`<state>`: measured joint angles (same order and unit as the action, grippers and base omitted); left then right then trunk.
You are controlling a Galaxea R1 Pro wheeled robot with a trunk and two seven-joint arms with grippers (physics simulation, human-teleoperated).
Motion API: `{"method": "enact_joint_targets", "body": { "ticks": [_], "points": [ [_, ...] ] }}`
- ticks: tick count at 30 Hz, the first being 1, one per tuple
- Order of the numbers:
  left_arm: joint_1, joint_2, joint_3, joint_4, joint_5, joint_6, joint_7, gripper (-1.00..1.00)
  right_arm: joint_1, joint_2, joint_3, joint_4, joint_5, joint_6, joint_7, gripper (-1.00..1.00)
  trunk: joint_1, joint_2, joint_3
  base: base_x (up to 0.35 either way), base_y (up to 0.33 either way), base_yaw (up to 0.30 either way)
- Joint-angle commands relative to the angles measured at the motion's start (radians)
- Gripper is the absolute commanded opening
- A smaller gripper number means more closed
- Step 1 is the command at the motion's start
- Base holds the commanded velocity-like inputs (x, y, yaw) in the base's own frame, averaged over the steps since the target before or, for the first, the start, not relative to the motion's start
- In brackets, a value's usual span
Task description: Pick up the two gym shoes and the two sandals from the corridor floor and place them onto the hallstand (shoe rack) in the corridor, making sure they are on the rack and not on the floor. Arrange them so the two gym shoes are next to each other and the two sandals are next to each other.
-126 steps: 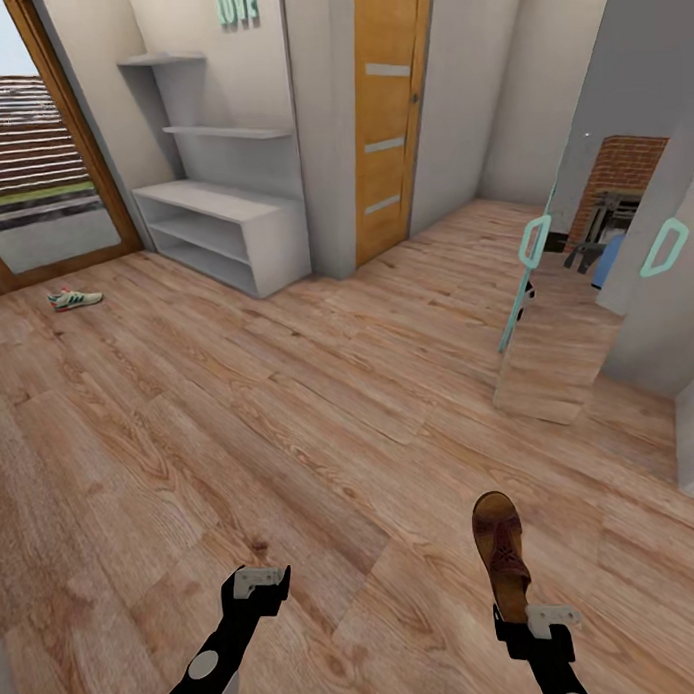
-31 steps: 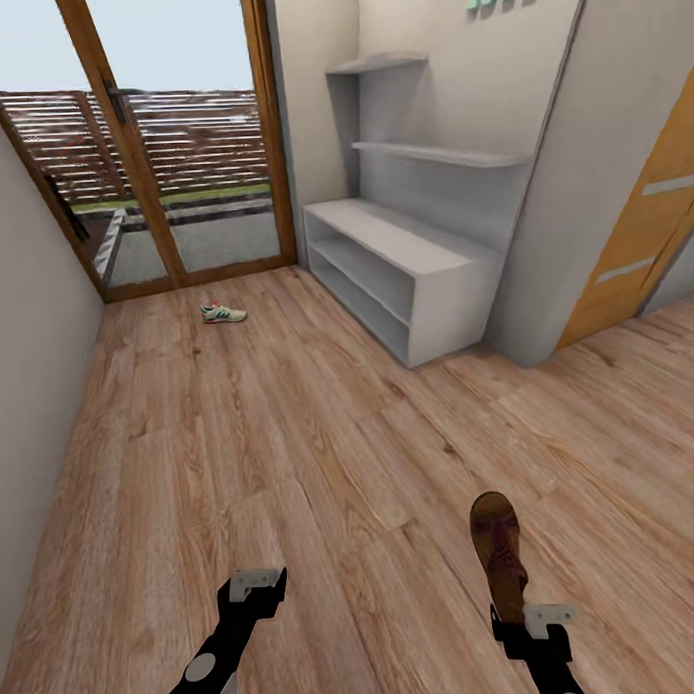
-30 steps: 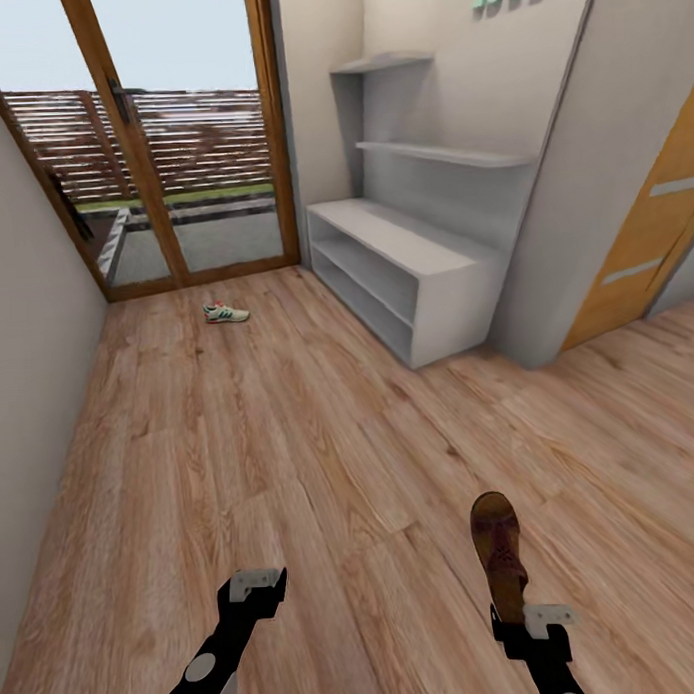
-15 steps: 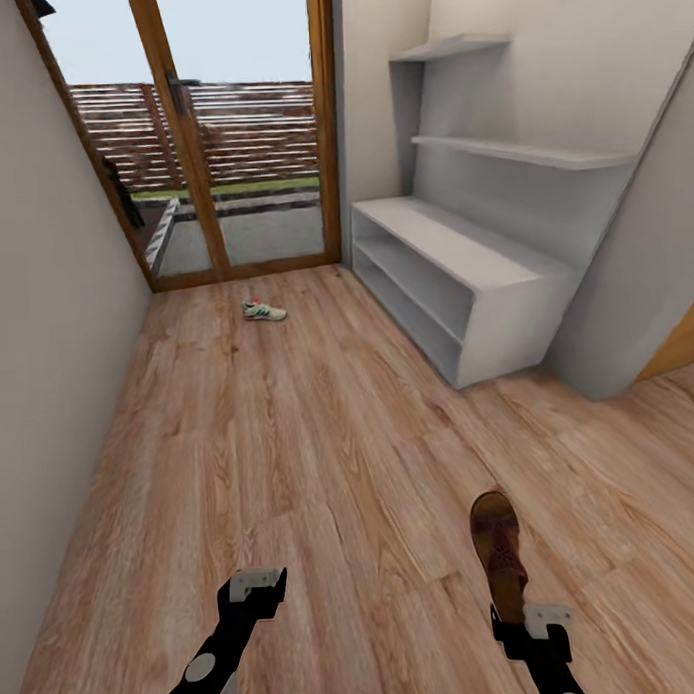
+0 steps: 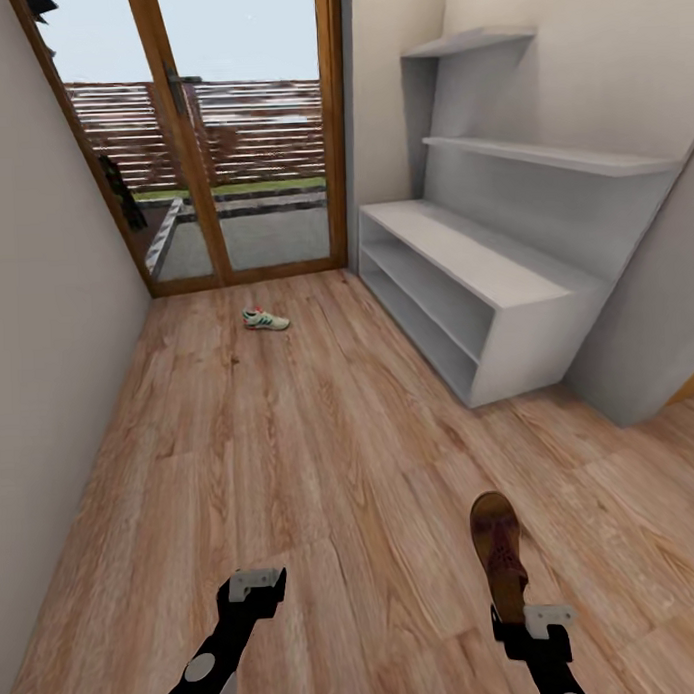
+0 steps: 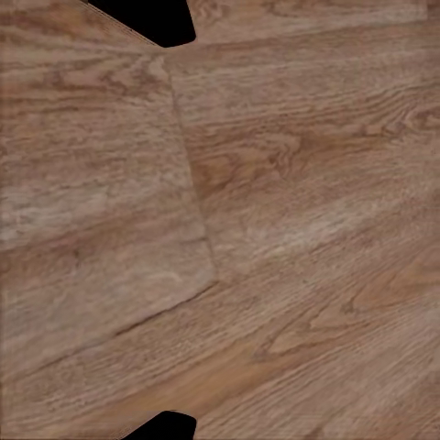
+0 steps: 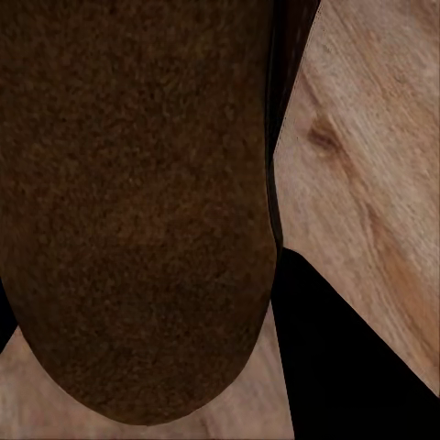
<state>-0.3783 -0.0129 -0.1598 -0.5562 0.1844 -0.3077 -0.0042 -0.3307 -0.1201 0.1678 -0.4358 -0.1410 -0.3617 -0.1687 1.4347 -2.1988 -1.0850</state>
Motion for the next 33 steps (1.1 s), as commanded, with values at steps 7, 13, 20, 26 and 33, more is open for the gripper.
{"method": "enact_joint_targets", "body": {
  "ticks": [7,13,20,26,33],
  "points": [
    [-0.001,0.001,-0.004,0.001,0.017,-0.005,0.000,1.00,-0.001,-0.001,0.010,0.002,-0.011,-0.005,-0.006,-1.00,0.000,0.000,-0.001,0.341,0.022,0.000],
    [-0.001,0.001,-0.004,0.001,0.018,-0.005,0.000,1.00,-0.001,-0.001,0.010,0.002,-0.011,-0.005,-0.006,-1.00,0.000,0.000,-0.001,0.341,0.080,0.000],
    [-0.001,0.001,-0.004,0.001,0.018,-0.005,0.000,1.00,-0.001,-0.001,0.010,0.009,-0.010,-0.004,-0.006,-1.00,0.000,0.000,-0.001,0.338,0.106,0.000],
    [-0.001,0.001,-0.004,0.001,0.018,-0.005,0.000,1.00,-0.001,-0.001,0.010,0.016,-0.011,-0.005,-0.005,-1.00,0.000,0.000,-0.001,0.311,0.163,0.000],
    [-0.001,0.001,-0.004,0.001,0.018,-0.006,0.000,1.00,-0.001,-0.001,0.010,0.017,-0.012,-0.005,-0.005,-1.00,0.000,0.000,-0.001,0.288,0.200,0.000]
  ]
}}
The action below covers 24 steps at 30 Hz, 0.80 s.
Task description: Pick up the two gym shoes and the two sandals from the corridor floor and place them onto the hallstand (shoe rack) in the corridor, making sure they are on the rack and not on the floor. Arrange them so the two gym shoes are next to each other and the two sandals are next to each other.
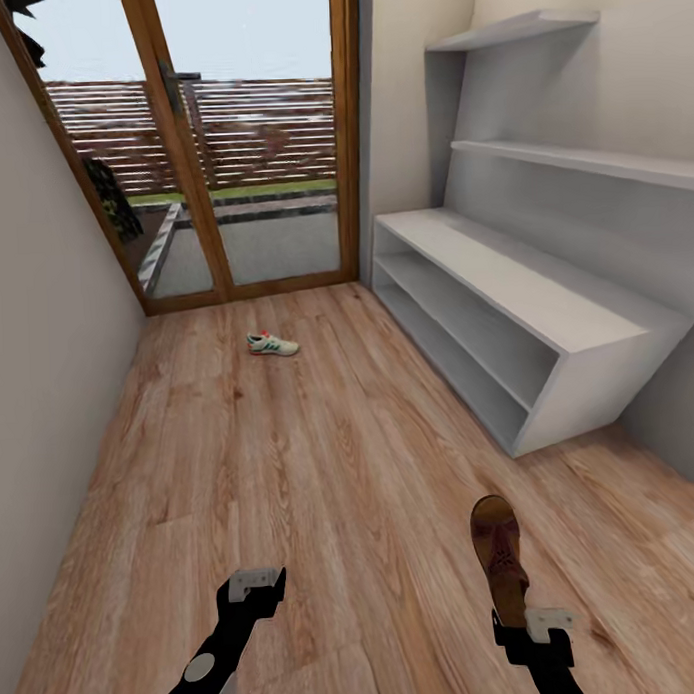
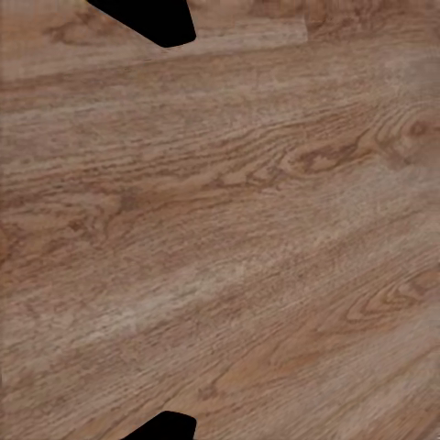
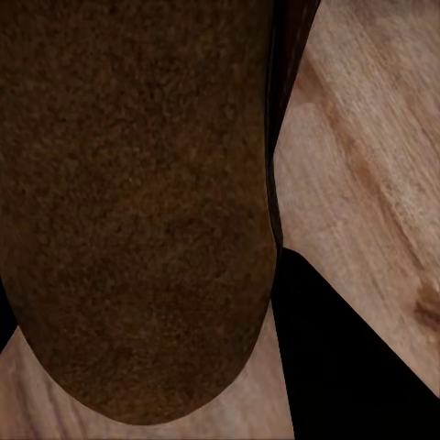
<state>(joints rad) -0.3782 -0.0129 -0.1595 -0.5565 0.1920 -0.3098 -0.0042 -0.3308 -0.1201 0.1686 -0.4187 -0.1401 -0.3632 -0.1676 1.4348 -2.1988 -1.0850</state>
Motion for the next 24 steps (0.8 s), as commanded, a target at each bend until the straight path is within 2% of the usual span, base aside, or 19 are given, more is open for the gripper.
{"method": "enact_joint_targets", "body": {
  "ticks": [1,24],
  "points": [
    [-0.001,0.001,-0.005,0.001,0.011,-0.004,0.000,1.00,-0.001,-0.001,0.008,0.000,-0.012,-0.003,-0.006,-1.00,0.000,0.000,-0.001,0.282,0.213,0.000],
    [-0.001,0.001,-0.005,0.001,0.011,-0.005,0.000,1.00,-0.001,-0.001,0.008,0.000,-0.013,-0.003,-0.006,-1.00,0.000,0.000,-0.001,0.281,0.218,0.000]
  ]
}}
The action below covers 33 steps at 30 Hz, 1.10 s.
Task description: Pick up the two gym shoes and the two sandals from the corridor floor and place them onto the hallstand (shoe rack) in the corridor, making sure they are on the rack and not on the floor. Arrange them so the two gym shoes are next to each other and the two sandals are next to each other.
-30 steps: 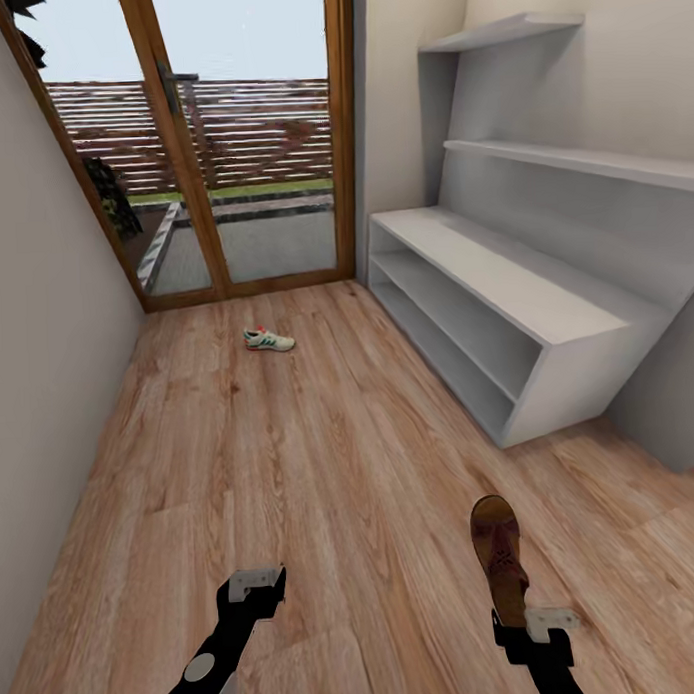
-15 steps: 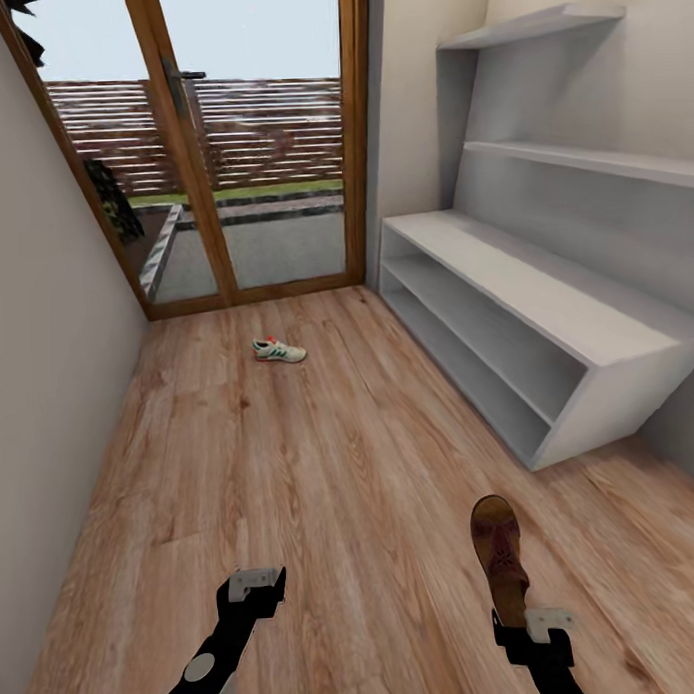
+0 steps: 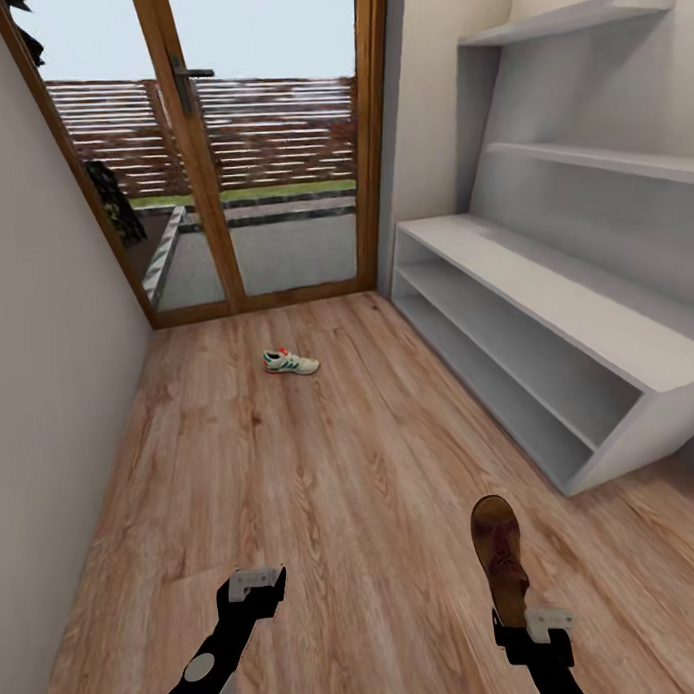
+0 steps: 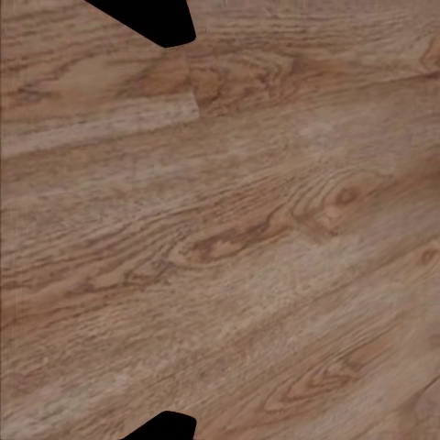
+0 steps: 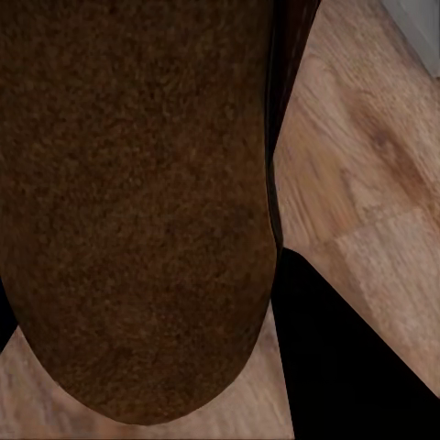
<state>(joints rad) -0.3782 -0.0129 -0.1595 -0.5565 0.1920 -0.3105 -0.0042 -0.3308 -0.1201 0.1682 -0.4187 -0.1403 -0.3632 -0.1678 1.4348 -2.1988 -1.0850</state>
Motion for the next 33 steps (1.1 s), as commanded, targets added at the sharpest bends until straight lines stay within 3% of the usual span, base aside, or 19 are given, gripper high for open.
{"method": "enact_joint_targets", "body": {
  "ticks": [1,16,33],
  "points": [
    [-0.001,0.001,-0.005,0.001,0.011,-0.004,0.000,1.00,-0.001,-0.001,0.009,0.000,-0.013,-0.003,-0.006,-1.00,0.000,0.000,-0.001,0.281,0.223,0.000],
    [-0.001,0.001,-0.005,0.001,0.011,-0.004,0.000,1.00,-0.001,-0.001,0.008,0.004,-0.013,-0.003,-0.008,-1.00,0.000,0.000,-0.001,0.285,0.215,0.000],
    [-0.001,0.001,-0.005,0.001,0.011,-0.003,0.000,1.00,-0.001,-0.003,0.008,0.004,-0.013,-0.004,-0.009,-1.00,0.000,0.000,-0.001,0.335,0.028,0.000]
  ]
}}
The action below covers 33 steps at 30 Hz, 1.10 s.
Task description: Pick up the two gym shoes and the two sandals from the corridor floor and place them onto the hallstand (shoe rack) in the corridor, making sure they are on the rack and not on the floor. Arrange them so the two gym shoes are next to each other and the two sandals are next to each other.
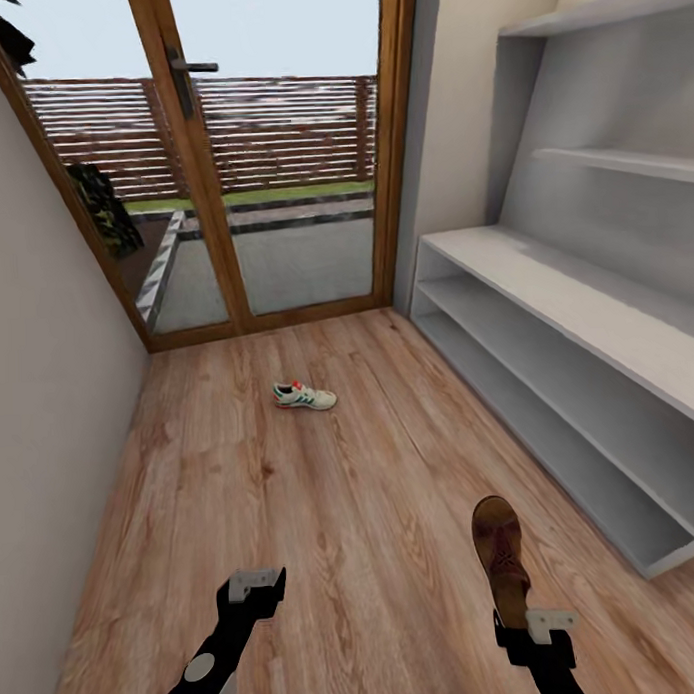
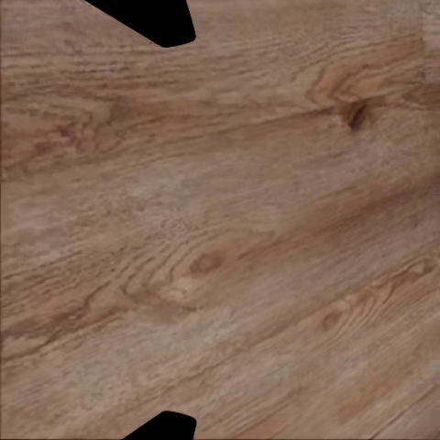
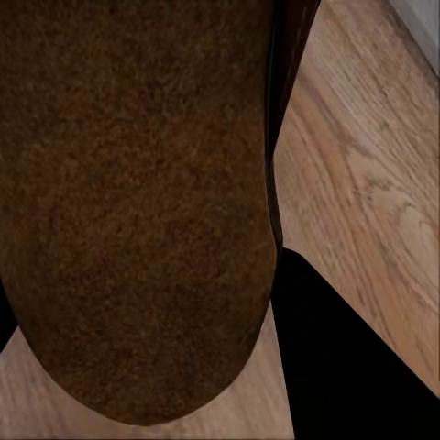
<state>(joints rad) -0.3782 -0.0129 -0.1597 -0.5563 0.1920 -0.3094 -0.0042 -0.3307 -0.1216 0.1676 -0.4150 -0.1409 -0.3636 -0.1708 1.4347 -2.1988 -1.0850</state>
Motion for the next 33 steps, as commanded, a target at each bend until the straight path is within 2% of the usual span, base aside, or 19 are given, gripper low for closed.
{"method": "enact_joint_targets", "body": {
  "ticks": [1,12,22,33],
  "points": [
    [-0.001,0.001,-0.004,0.001,0.011,-0.004,0.000,1.00,-0.001,-0.001,0.009,0.000,-0.013,-0.003,-0.006,-1.00,0.000,0.000,-0.001,0.337,0.093,0.000],
    [-0.001,0.001,-0.004,0.001,0.011,-0.005,0.000,1.00,-0.001,-0.001,0.009,0.001,-0.013,-0.003,-0.006,-1.00,0.000,0.000,-0.001,0.321,0.171,-0.013],
    [-0.001,0.001,-0.004,0.001,0.011,-0.006,0.000,1.00,-0.001,-0.001,0.009,0.001,-0.013,-0.003,-0.005,-1.00,0.000,0.000,0.002,0.305,0.205,-0.165],
    [-0.001,0.001,-0.004,0.000,0.011,-0.007,0.000,1.00,-0.001,-0.001,0.009,0.000,-0.013,-0.004,-0.006,-1.00,0.000,0.000,0.002,0.302,0.209,-0.020]
  ]
}}
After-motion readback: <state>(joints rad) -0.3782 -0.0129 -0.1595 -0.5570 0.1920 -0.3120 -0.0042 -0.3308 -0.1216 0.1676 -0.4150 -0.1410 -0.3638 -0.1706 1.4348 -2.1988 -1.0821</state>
